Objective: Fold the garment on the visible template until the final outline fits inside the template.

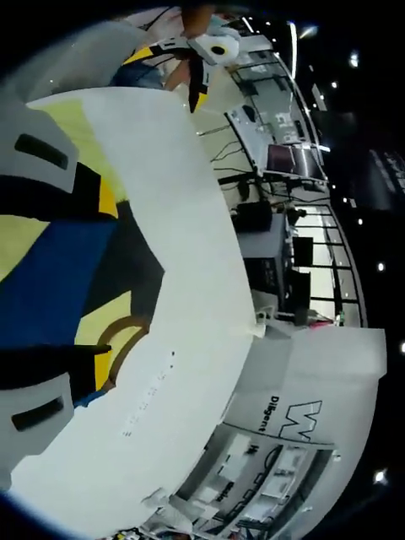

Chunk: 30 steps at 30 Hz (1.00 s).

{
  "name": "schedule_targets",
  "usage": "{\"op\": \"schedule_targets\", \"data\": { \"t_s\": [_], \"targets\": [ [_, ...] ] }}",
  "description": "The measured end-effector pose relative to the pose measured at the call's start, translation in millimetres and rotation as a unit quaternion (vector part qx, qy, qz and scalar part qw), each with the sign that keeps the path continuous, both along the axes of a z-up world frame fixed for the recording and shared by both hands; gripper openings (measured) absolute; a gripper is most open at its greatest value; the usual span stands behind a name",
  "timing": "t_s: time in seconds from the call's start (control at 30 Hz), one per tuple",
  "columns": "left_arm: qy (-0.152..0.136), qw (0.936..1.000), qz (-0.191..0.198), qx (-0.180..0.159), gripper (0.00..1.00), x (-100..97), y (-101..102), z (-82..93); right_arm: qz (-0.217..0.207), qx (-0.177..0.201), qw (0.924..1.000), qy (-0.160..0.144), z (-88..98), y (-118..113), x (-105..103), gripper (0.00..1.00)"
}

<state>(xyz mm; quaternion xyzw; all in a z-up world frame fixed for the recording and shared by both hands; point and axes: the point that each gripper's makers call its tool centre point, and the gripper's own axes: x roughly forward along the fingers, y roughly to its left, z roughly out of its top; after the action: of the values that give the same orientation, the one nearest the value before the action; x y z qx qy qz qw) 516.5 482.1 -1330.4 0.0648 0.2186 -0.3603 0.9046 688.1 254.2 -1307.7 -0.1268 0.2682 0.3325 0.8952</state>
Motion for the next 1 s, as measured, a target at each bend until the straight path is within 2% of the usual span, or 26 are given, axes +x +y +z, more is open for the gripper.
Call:
{"op": "schedule_targets", "data": {
  "t_s": [0.2, 0.4, 0.67, 0.83, 1.0],
  "targets": [
    [0.000, 1.0000, -0.004, -0.004, 0.99, -1.9, -8, 6.3, -0.001, 0.006, 0.9999, -0.015, 16.2, -11, -7, 0.57],
    [0.001, 0.9999, -0.011, -0.001, 0.98, -2.2, -13, 8.5, 0.009, -0.006, 0.9996, -0.027, 21.6, -23, -20, 0.56],
    [0.003, 0.9999, -0.014, -0.007, 0.96, -2.3, -19, 8.9, 0.002, 0.009, 0.9988, -0.047, 38.4, -39, -32, 0.60],
    [0.007, 0.9998, -0.019, -0.006, 0.96, -2.7, -22, 6.8, -0.002, 0.015, 0.9985, -0.052, 38.3, -46, -43, 0.68],
    [0.006, 0.9997, -0.023, -0.004, 0.97, -1.5, -25, 6.2, 0.000, 0.009, 0.9986, -0.053, 32.1, -55, -58, 0.70]
  ]
}}
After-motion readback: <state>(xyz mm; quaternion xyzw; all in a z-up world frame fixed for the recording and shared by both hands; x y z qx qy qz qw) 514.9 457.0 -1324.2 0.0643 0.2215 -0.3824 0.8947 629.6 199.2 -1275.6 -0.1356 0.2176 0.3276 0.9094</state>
